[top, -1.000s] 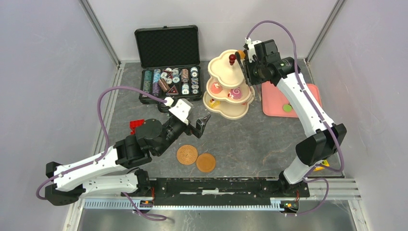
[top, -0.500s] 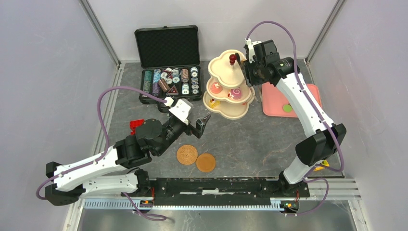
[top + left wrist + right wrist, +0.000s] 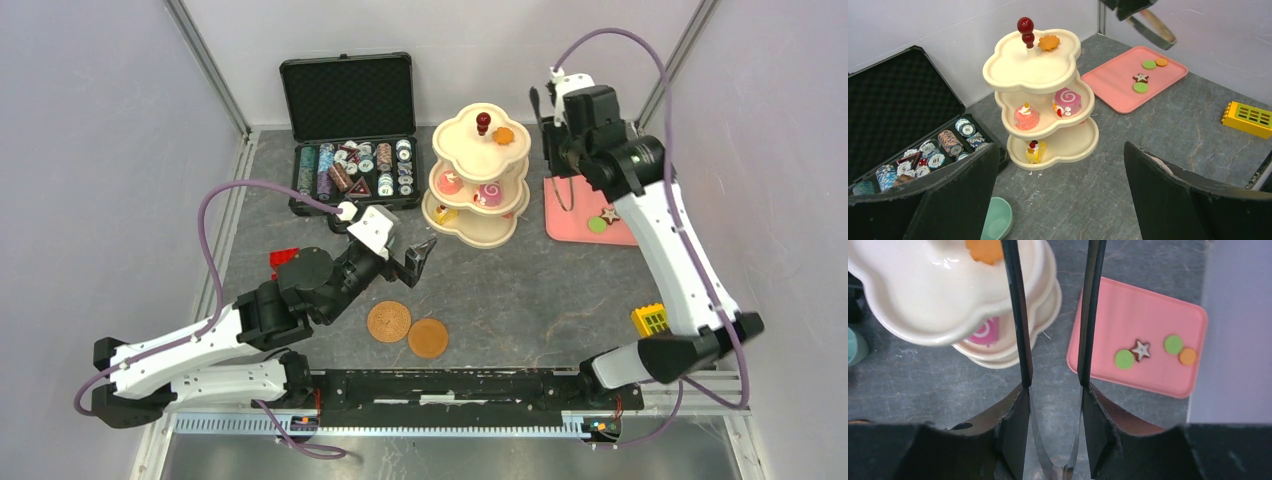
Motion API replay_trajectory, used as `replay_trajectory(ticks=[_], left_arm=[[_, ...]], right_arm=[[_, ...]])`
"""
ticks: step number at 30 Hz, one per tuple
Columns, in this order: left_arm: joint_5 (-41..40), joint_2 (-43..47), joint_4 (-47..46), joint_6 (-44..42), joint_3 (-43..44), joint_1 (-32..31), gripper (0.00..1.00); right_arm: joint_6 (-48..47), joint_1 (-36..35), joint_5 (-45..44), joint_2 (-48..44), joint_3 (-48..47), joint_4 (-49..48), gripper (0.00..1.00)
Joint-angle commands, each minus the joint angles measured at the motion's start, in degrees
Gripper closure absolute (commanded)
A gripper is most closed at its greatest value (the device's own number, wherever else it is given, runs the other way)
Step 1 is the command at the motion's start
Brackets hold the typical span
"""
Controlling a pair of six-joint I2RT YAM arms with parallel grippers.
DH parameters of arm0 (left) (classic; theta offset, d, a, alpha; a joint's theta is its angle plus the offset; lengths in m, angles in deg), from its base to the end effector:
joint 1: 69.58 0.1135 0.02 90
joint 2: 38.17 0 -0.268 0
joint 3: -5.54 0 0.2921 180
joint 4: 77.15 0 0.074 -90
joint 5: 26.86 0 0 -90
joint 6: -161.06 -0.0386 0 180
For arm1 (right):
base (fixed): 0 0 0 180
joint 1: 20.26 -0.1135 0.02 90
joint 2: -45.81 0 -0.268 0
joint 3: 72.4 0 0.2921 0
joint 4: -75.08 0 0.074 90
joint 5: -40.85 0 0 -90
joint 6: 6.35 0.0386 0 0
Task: Serve the afternoon tea
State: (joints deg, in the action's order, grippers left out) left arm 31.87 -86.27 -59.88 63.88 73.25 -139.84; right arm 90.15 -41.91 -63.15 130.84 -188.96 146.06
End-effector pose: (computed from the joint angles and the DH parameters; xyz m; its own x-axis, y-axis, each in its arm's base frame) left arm 0.0942 -0.2032 0.4154 0.0923 0.0590 -0.9940 0.6227 0.7756 0.1039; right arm 0.3119 0.1137 0.4624 -0.6077 -0.1230 -0.7846 -0.1163 0.9911 -0.0653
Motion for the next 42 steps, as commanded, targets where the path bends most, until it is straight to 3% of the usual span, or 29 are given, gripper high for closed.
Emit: replay_trajectory(ticks=[1, 8, 15, 19, 29, 33, 38, 42], left_arm=[[0.6, 1.7, -2.1, 2.0, 0.7, -0.3, 0.00], [-1.6, 2.1, -2.7, 0.3, 0.6, -0.4, 0.00], [-0.7, 2.1, -3.1, 0.8, 0.1, -0.3, 0.00], [-0.7, 1.8, -3.4, 0.7, -0.2, -0.3, 0.00], [-0.4, 0.9, -3.4, 0.9, -0.3, -0.4, 0.00], [-0.7, 1.2, -3.7, 0.9, -0.5, -0.3, 0.00], [-0.4, 0.7, -3.5, 1.1, -0.5, -0.4, 0.00], [-0.7, 1.1, -3.5, 1.0, -0.6, -0.3, 0.00]], right_arm=[[1.5, 1.1, -9.2, -7.3, 6.8, 2.4, 0.55], [0.8, 14.1, -7.8, -14.4, 29.4, -2.4, 0.56], [-0.6, 23.0, 2.6, -9.8, 41.8, -11.3, 0.58], [0.0, 22.8, 13.5, -8.4, 45.9, -20.5, 0.57], [6.5, 18.6, 7.4, -9.2, 64.6, -42.2, 0.53], [8.8, 16.7, 5.0, -9.4, 69.2, -47.2, 0.44], [9.7, 15.0, 2.5, -11.7, 72.8, -48.3, 0.20], [9.7, 13.3, 1.5, -15.1, 76.3, -47.9, 0.07]])
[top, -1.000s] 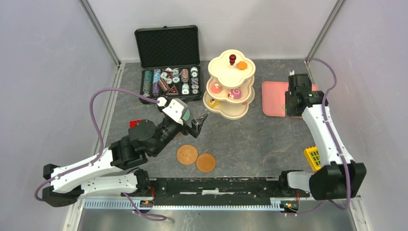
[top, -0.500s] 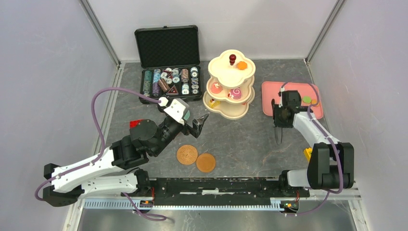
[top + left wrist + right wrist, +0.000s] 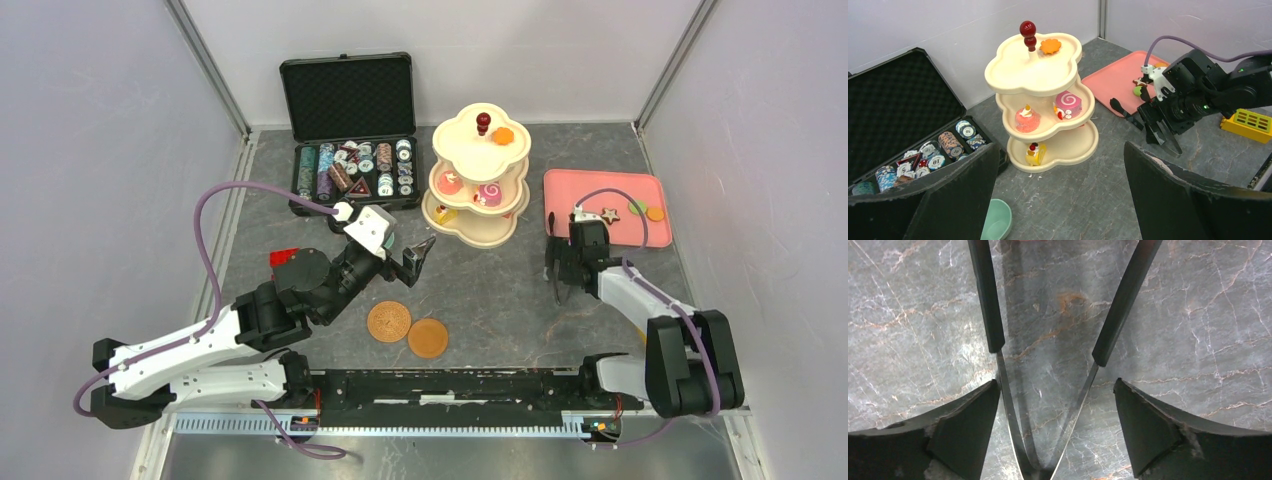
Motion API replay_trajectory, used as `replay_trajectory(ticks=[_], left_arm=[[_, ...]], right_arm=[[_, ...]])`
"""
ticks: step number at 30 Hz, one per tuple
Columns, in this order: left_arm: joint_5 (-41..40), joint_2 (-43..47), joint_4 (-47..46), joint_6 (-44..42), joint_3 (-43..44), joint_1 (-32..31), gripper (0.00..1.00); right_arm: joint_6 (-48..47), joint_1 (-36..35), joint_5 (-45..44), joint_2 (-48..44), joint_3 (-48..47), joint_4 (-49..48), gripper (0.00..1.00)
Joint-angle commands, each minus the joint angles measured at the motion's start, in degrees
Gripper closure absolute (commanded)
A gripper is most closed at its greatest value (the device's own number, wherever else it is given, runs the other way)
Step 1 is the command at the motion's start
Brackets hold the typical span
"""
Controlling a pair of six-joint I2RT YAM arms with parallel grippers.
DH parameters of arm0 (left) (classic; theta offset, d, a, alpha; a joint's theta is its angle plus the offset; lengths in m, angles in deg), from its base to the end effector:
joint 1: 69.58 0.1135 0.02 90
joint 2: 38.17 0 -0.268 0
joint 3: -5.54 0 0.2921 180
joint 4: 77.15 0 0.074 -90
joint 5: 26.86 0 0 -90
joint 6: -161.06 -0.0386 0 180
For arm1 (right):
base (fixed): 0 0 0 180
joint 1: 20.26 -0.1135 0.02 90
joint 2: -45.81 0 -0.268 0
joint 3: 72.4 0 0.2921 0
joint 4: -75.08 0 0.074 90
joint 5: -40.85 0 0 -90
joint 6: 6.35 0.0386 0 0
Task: Serve the afternoon tea
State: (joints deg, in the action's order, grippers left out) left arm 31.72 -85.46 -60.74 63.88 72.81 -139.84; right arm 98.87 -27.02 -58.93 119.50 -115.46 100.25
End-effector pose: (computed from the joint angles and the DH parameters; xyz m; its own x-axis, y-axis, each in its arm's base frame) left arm 0.0931 -0.1998 0.4169 0.0993 0.0391 -0.9943 0.6199 0.7792 0.0925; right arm 0.2580 0.0240 0.1292 -0.7981 0.1659 -0.5793 0.1952 0.9807 0.0120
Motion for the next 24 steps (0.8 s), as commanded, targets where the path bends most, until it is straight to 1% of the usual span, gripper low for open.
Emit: replay_trajectory(ticks=[1, 3, 5, 7, 10, 15, 19, 22, 24], left_arm=[[-0.6, 0.3, -2.6, 1.0, -0.1, -0.3, 0.00], [-0.6, 0.4, -2.6, 1.1, -0.1, -0.4, 0.00], [-0.6, 0.3, -2.6, 1.1, -0.1, -0.4, 0.00], [-0.6, 0.3, -2.6, 1.2, -0.1, -0.4, 0.00], [-0.9, 0.4, -2.5, 1.2, -0.1, -0.4, 0.00], [-1.4, 0.4, -2.6, 0.8, -0.3, -0.3, 0.00], [-2.2, 0.6, -2.6, 0.2, -0.3, -0.3, 0.00], [-2.6, 0.6, -3.0, -0.3, -0.6, -0.3, 0.00], [-2.7, 0.4, -3.1, -0.4, -0.6, -0.3, 0.00]], right_arm=[[1.4, -2.1, -3.4, -4.9, 3.6, -2.0, 0.05], [2.7, -3.0, -5.0, -6.6, 5.8, -2.7, 0.02], [3.7, -3.3, -5.7, -7.4, 8.1, -4.6, 0.02], [3.5, -3.4, -5.6, -6.9, 10.0, -8.0, 0.02], [3.5, -3.5, -6.1, -4.7, 10.4, -10.1, 0.03], [5.3, -3.6, -6.5, -2.1, 11.9, -14.9, 0.14], [6.9, -3.6, -7.2, -2.0, 12.9, -15.2, 0.26], [6.8, -3.6, -7.2, -3.9, 12.1, -13.6, 0.37], [6.5, -3.6, -6.8, -6.0, 10.2, -10.7, 0.40]])
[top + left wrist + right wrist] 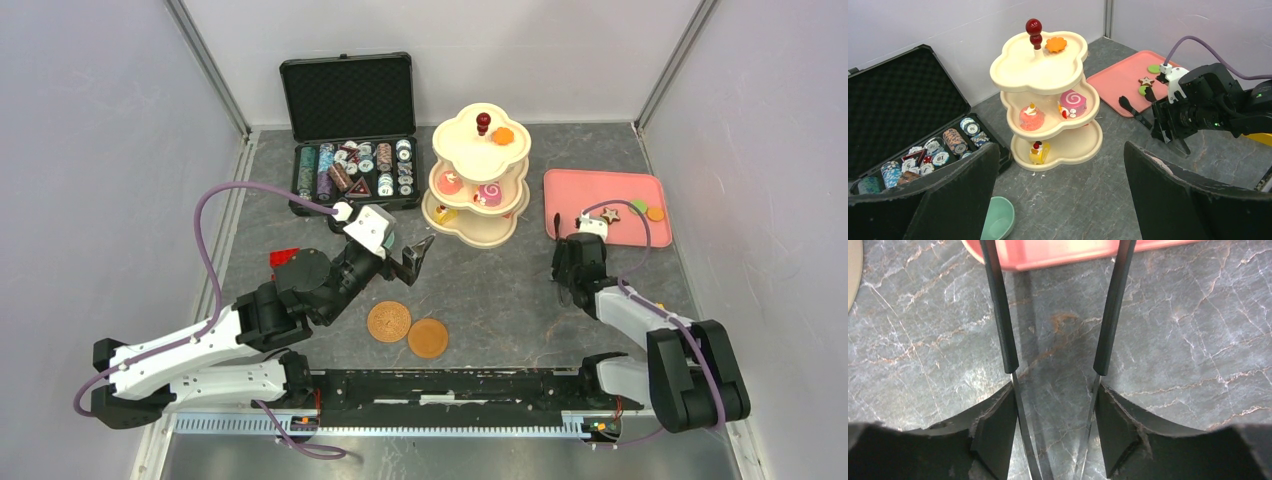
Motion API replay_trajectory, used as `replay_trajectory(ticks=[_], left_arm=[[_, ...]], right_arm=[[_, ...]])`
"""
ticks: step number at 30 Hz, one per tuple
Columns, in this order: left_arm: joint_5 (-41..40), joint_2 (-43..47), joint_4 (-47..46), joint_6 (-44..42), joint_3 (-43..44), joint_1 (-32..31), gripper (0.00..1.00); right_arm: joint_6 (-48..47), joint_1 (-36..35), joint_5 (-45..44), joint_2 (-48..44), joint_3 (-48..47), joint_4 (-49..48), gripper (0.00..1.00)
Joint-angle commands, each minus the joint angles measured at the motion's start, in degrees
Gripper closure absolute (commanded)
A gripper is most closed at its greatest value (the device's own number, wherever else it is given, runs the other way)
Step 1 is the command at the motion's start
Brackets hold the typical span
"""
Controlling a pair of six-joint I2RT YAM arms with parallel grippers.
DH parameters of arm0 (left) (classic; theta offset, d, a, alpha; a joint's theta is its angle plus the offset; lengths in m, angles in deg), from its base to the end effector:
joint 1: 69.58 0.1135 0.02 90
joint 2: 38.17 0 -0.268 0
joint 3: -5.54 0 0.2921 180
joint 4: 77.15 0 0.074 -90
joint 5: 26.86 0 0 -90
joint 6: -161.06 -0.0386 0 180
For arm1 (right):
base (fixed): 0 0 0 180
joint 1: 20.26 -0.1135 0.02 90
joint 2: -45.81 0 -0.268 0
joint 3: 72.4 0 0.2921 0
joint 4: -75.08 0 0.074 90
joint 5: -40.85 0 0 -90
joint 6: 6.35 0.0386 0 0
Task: Serve the afternoon tea
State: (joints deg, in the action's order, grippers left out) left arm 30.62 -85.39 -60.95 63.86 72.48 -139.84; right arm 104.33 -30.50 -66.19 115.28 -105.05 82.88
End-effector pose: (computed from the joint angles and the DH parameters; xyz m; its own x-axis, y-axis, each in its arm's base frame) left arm 0.0936 -0.1994 0.4153 0.0973 0.0417 -0.9944 0.6050 0.7909 0.0924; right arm 0.2370 0.0313 0.1115 -0.6342 0.2285 -0.7386 0.2771 0.9590 0.0588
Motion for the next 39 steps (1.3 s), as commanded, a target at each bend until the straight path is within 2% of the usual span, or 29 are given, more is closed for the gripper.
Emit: replay_trajectory(ticks=[1, 4, 7, 13, 20, 26, 36, 39], left_arm=[[-1.6, 0.1, -2.9, -0.3, -0.2, -0.3, 0.00], [-1.2, -0.5, -2.8, -0.1, -0.1, -0.4, 0.00], [-0.6, -0.8, -2.7, 0.2, 0.1, -0.3, 0.00], [-0.1, -0.3, -2.4, 0.7, 0.2, -0.3, 0.00], [1.4, 0.7, -1.9, 1.9, 0.5, -0.3, 0.00], [1.5, 1.0, -2.0, 2.0, 0.3, -0.4, 0.00], [1.0, 0.4, -3.0, 1.2, -0.3, -0.4, 0.00], [1.0, 0.0, -3.1, 1.2, -0.3, -0.4, 0.00]], right_arm=[[0.8, -0.1, 0.5, -2.8, -1.6, 8.7, 0.41], [0.8, -0.1, -0.3, -6.7, -5.5, 13.8, 0.50], [0.5, 0.0, 0.4, -8.5, -9.4, 18.1, 0.53], [-2.2, 2.4, 1.6, -8.1, -21.3, 32.5, 0.52], [-7.4, 9.9, 7.7, -0.3, -35.7, 46.7, 0.49], [-9.6, 14.9, 12.5, 5.2, -38.7, 48.1, 0.38], [-11.1, 19.1, 13.3, 7.7, -35.8, 45.2, 0.40], [-11.8, 20.9, 15.8, 8.2, -35.0, 44.4, 0.40]])
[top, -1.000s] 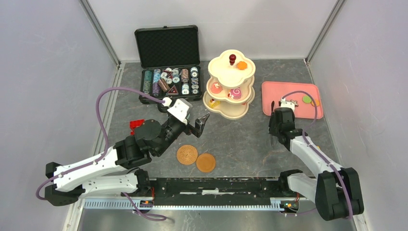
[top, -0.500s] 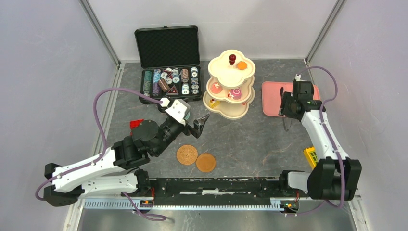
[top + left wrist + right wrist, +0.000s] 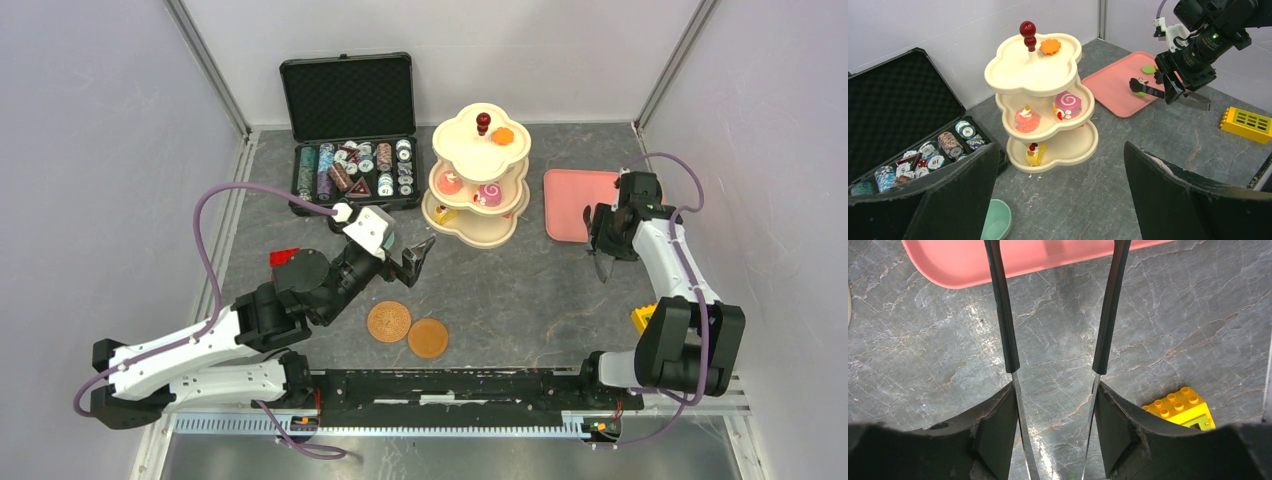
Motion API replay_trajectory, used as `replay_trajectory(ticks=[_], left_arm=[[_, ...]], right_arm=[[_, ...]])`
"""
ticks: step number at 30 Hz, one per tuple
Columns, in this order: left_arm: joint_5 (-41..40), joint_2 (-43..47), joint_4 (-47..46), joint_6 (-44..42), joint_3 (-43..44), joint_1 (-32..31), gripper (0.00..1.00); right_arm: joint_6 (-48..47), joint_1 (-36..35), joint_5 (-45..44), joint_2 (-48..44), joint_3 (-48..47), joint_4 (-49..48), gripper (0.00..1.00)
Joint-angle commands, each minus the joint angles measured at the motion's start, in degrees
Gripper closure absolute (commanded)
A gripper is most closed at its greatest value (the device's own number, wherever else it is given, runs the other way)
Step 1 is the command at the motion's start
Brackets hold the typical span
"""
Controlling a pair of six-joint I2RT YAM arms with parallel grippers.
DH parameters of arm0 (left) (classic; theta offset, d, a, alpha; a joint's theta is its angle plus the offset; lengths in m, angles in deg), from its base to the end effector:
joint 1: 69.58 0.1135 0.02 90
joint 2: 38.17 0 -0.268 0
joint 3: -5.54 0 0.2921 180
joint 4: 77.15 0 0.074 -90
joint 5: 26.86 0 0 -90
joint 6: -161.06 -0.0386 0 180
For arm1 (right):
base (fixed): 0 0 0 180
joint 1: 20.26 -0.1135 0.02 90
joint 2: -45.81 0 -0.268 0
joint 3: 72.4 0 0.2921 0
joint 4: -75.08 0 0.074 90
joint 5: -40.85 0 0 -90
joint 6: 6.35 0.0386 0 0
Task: Serve the afternoon tea
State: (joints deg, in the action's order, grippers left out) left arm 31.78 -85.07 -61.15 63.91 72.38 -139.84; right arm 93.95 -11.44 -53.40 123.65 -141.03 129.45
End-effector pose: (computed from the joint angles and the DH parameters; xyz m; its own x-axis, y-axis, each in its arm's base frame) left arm 0.0926 -0.1986 0.4161 0.1012 0.0326 -0.9943 0.6206 0.7791 0.0887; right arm 0.2979 -0.0491 0.2280 -0.8375 0.3104 -0.4496 0.3407 0.9401 0.0143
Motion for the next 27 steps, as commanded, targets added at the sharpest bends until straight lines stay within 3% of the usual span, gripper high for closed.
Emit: replay_trajectory(ticks=[1, 10, 27], left_arm=[[-0.1, -0.5, -2.9, 1.1, -0.2, -0.4, 0.00], [-0.2, -1.4, -2.7, 1.0, 0.0, -0.4, 0.00], [-0.5, -1.9, -2.7, 0.8, 0.1, -0.4, 0.00]], right_arm=[[-1.5, 2.4, 3.8, 0.0, 1.2, -2.4, 0.40], [-2.1, 6.0, 10.2, 2.0, 3.8, -6.0, 0.44], [-3.4, 7.0, 9.6, 5.1, 4.8, -7.8, 0.51]])
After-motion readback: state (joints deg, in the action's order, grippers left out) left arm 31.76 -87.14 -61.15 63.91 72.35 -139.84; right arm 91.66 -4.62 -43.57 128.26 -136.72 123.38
